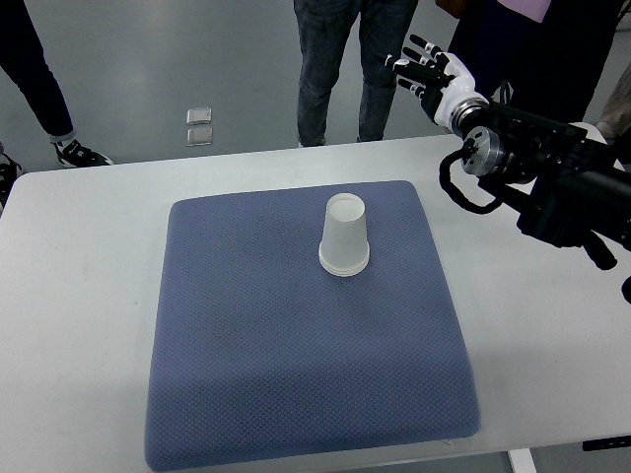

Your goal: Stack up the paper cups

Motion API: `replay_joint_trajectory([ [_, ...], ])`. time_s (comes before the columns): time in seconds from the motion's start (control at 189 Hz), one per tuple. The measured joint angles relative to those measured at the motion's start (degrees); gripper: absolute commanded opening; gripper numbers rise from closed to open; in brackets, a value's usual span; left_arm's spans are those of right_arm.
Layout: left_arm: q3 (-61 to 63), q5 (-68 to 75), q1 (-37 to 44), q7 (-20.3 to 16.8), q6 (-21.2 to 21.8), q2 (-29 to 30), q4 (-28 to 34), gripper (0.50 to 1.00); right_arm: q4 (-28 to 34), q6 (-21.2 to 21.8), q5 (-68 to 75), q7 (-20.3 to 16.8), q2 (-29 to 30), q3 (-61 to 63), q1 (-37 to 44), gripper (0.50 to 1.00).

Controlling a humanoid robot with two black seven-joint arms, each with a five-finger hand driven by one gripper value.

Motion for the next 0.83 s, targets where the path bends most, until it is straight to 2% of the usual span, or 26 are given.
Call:
replay_joint_trajectory([
  [0.143, 0.0, 0.0, 0.0, 0.0, 0.0, 0.0, 0.0, 1.0, -2.1, 8.0, -3.3, 1.6, 0.5, 3.3, -2.6, 0.907],
  [0.254, 0.0, 0.0, 0.0, 0.0, 0.0, 0.0, 0.0, 1.0, -5.6, 11.4, -5.4, 3.2, 1.8, 5.2, -3.6, 0.909],
  [0.435, 0.0, 0.0, 0.0, 0.0, 0.0, 0.0, 0.0, 1.0, -7.7, 11.9, -5.8, 3.8, 2.4, 8.6, -5.3, 0.919],
  [0.827, 0.0, 0.0, 0.0, 0.0, 0.0, 0.0, 0.0, 1.0, -8.4, 9.7, -5.9, 5.6, 2.6, 9.1, -6.9, 0.919],
])
